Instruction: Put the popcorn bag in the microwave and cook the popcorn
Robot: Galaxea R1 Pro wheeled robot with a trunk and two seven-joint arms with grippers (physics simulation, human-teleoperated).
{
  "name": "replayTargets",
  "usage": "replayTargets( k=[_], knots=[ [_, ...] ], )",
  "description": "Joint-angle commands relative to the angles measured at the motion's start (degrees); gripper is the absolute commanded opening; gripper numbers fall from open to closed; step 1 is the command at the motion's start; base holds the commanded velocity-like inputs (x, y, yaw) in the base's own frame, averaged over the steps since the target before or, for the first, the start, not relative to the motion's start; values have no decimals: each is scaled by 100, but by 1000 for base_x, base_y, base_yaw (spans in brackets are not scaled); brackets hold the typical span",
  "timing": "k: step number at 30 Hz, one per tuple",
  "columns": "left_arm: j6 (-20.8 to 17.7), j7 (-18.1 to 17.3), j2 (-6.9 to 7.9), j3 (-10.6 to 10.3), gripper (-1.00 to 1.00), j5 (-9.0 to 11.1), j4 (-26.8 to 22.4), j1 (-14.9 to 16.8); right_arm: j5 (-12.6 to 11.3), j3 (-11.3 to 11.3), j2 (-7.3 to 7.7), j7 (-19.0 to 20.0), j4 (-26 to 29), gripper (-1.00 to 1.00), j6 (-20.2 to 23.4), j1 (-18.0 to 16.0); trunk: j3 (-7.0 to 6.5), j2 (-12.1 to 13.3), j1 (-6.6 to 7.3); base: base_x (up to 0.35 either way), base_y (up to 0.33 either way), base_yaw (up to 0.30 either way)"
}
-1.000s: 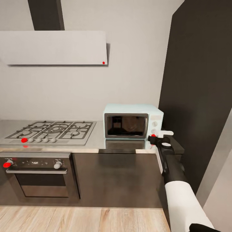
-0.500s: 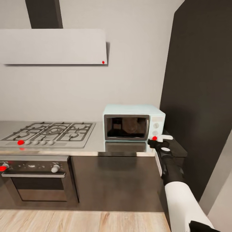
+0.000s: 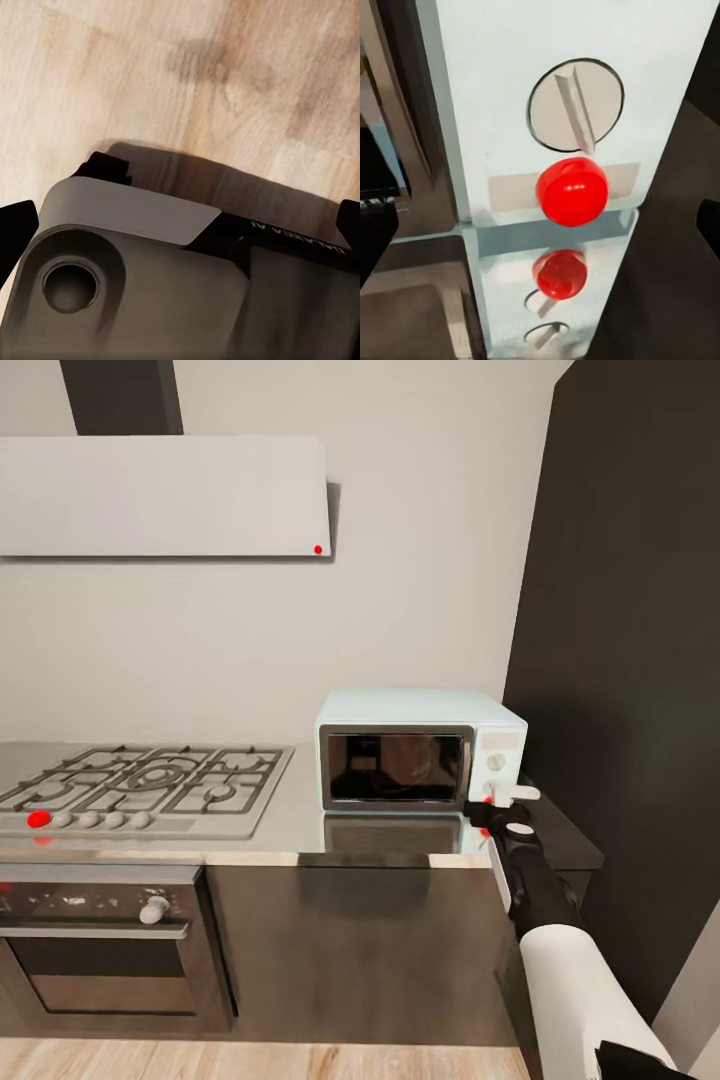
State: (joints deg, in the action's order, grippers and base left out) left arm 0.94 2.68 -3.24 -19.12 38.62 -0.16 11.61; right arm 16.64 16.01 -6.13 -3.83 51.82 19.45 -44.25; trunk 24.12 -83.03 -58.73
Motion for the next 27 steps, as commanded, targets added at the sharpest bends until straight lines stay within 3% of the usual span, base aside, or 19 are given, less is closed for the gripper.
replayTargets(
  k=[1,5,11,12,14,15,24,25,27],
  knots=[
    [10,22,-1,-48,100,38,-2,4,39,10,-1,6,1,100,32,-4,7,-4,0,5,0,0],
    [11,22,-1,-49,100,40,-2,6,51,11,30,85,-125,100,28,11,7,-4,0,2,0,0],
    [11,22,-1,-49,100,40,-2,1,47,13,288,147,-466,100,-16,22,7,-4,0,0,0,0],
    [11,22,-1,-48,100,40,-3,3,43,15,412,316,-484,100,-14,22,7,-4,0,0,0,0],
    [11,22,-1,-48,100,40,-3,4,38,15,497,416,-486,100,-12,22,7,-4,0,0,0,0],
    [11,22,-1,-48,100,40,-2,1,56,12,644,626,-489,100,-15,22,7,-4,0,0,0,0],
    [11,22,-1,-48,100,40,-2,5,68,13,657,644,-489,100,1,22,7,-4,0,0,0,0],
    [11,22,-1,-48,100,40,-2,6,66,14,657,645,-489,-100,4,22,7,-4,0,0,0,0],
    [11,22,-1,-48,100,40,-2,3,60,15,657,646,-489,-100,23,22,7,-4,0,0,0,0]
  ],
)
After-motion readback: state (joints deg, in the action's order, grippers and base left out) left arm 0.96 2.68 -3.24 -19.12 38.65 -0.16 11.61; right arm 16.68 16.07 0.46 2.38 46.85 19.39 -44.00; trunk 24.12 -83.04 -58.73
